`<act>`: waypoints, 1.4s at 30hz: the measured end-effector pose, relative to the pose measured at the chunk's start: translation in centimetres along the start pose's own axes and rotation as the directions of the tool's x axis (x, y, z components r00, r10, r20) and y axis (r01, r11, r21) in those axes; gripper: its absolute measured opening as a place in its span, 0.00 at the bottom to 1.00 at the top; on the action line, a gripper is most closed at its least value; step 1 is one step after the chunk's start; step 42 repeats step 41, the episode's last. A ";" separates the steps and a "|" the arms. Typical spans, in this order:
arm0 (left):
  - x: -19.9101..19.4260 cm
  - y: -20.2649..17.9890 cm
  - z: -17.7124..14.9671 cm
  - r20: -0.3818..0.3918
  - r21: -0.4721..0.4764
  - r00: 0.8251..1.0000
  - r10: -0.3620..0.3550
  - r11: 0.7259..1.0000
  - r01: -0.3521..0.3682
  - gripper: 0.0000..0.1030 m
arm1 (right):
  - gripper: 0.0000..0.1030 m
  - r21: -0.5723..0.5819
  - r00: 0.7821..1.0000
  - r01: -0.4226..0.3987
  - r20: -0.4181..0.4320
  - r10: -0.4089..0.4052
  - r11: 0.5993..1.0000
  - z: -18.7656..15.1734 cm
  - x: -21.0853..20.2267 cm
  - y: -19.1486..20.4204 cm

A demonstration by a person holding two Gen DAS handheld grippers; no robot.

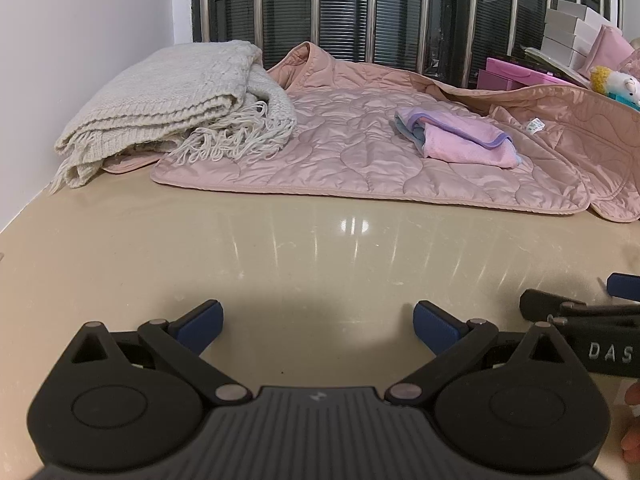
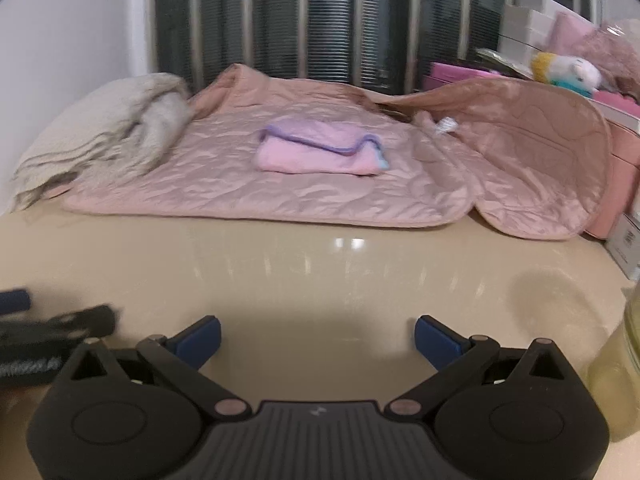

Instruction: Fold clothes

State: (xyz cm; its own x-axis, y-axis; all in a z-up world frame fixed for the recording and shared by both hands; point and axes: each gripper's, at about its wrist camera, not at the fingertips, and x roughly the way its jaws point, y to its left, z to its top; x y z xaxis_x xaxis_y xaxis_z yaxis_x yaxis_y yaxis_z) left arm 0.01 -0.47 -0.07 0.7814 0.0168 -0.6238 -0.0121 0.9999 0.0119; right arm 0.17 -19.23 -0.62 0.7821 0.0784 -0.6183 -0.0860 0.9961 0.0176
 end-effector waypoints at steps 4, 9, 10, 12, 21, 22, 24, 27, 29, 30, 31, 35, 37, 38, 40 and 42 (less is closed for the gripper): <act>0.0 0.0 0.0 0.000 -0.001 1.000 -0.001 1.000 0.001 0.99 | 1.00 0.006 1.000 0.010 0.000 -0.010 1.000 0.1 0.1 0.0; 0.0 0.1 0.0 0.000 -0.001 1.000 -0.001 1.000 0.001 0.99 | 1.00 0.007 1.000 0.011 -0.001 -0.011 1.000 0.2 0.3 -0.1; 0.0 0.1 0.0 0.000 -0.001 1.000 -0.001 1.000 0.001 0.99 | 1.00 0.006 1.000 0.010 -0.001 -0.010 1.000 0.2 0.3 -0.1; 0.0 0.1 0.0 0.000 -0.002 1.000 -0.001 1.000 0.001 0.99 | 1.00 0.008 1.000 0.010 -0.001 -0.010 1.000 0.2 0.3 -0.1; 0.0 0.1 0.0 0.000 -0.001 1.000 -0.001 1.000 0.001 0.99 | 1.00 0.010 1.000 0.014 -0.001 -0.014 1.000 0.2 0.2 0.1; 0.0 0.1 0.0 0.000 -0.001 1.000 -0.001 1.000 0.001 0.99 | 1.00 0.010 1.000 0.013 -0.002 -0.013 1.000 0.2 0.2 0.1; 0.0 0.1 0.0 0.000 -0.002 1.000 -0.001 1.000 0.001 0.99 | 1.00 0.009 1.000 0.013 -0.002 -0.013 1.000 0.2 0.2 0.1; 0.0 0.1 0.0 -0.001 -0.002 1.000 0.000 1.000 0.000 0.99 | 1.00 0.010 1.000 0.014 -0.002 -0.014 1.000 0.2 0.2 0.1; 0.0 0.1 0.0 -0.001 -0.002 1.000 0.000 1.000 0.000 0.99 | 1.00 0.010 1.000 0.014 -0.002 -0.014 1.000 0.2 0.2 0.1; 0.0 0.1 0.0 -0.001 -0.002 1.000 0.000 1.000 0.000 0.99 | 1.00 0.009 1.000 0.013 -0.002 -0.013 1.000 0.2 0.2 0.1; 0.0 0.1 0.0 -0.001 -0.002 1.000 0.000 1.000 0.000 0.99 | 1.00 0.009 1.000 0.013 -0.002 -0.013 1.000 0.2 0.2 0.1; 0.0 0.1 0.0 -0.001 -0.002 1.000 0.000 1.000 0.000 0.99 | 1.00 0.009 1.000 0.013 -0.002 -0.013 1.000 0.2 0.2 0.1; 0.0 0.1 0.0 -0.001 -0.002 1.000 0.000 1.000 0.000 0.99 | 1.00 0.009 1.000 0.013 -0.002 -0.013 1.000 0.2 0.2 0.1; 0.0 0.1 0.0 -0.001 -0.002 1.000 0.000 1.000 0.000 0.99 | 1.00 0.009 1.000 0.013 -0.002 -0.013 1.000 0.2 0.2 0.1; 0.0 0.1 0.0 -0.001 -0.002 1.000 0.000 1.000 0.000 0.99 | 1.00 0.009 1.000 0.013 -0.002 -0.013 1.000 0.2 0.2 0.1; 0.0 0.1 0.0 -0.001 -0.002 1.000 0.000 1.000 0.000 0.99 | 1.00 0.009 1.000 0.013 -0.002 -0.013 1.000 0.2 0.2 0.1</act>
